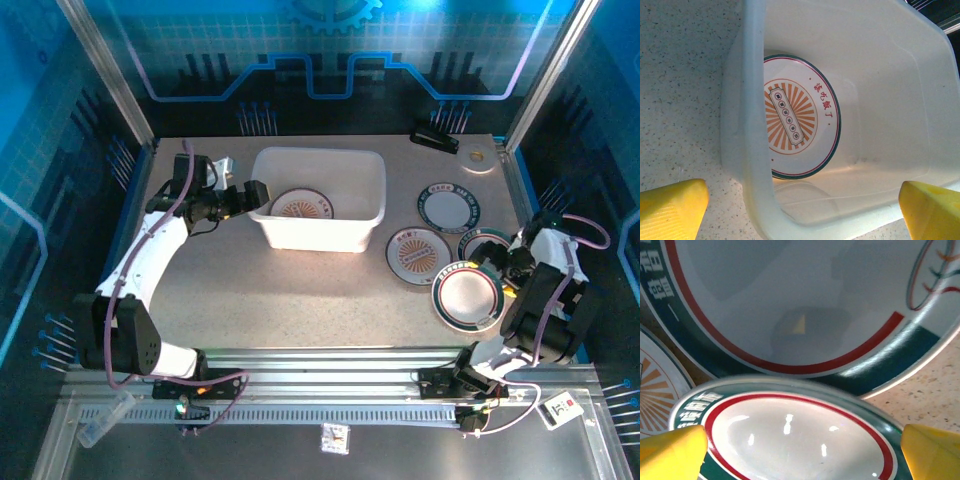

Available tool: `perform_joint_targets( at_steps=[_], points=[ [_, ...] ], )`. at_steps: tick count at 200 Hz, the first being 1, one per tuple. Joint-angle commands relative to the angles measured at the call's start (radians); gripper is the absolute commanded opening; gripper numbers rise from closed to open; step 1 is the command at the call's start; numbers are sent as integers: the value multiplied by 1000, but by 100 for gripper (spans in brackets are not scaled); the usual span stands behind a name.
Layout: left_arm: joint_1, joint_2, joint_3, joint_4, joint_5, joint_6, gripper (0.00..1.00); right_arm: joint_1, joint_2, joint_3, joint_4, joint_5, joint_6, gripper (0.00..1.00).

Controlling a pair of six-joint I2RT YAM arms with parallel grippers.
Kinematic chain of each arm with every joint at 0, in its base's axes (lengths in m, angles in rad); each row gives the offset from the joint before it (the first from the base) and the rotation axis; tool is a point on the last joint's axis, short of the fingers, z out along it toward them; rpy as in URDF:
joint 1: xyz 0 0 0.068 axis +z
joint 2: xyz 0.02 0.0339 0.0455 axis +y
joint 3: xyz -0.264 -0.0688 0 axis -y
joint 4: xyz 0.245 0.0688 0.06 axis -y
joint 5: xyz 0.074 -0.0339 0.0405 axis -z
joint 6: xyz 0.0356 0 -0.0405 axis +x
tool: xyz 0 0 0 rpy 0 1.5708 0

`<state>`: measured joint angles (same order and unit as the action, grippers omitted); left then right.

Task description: Place the plates into the plastic bin on the countertop

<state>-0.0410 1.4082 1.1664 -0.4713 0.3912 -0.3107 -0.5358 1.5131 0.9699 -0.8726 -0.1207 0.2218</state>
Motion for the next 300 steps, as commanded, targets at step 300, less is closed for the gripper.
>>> perform_joint_targets(
  at_steps=[300],
  points=[
    [10,-46,-15,12,39,-17,99,658,-50,-198,237,112,547,99]
  ],
)
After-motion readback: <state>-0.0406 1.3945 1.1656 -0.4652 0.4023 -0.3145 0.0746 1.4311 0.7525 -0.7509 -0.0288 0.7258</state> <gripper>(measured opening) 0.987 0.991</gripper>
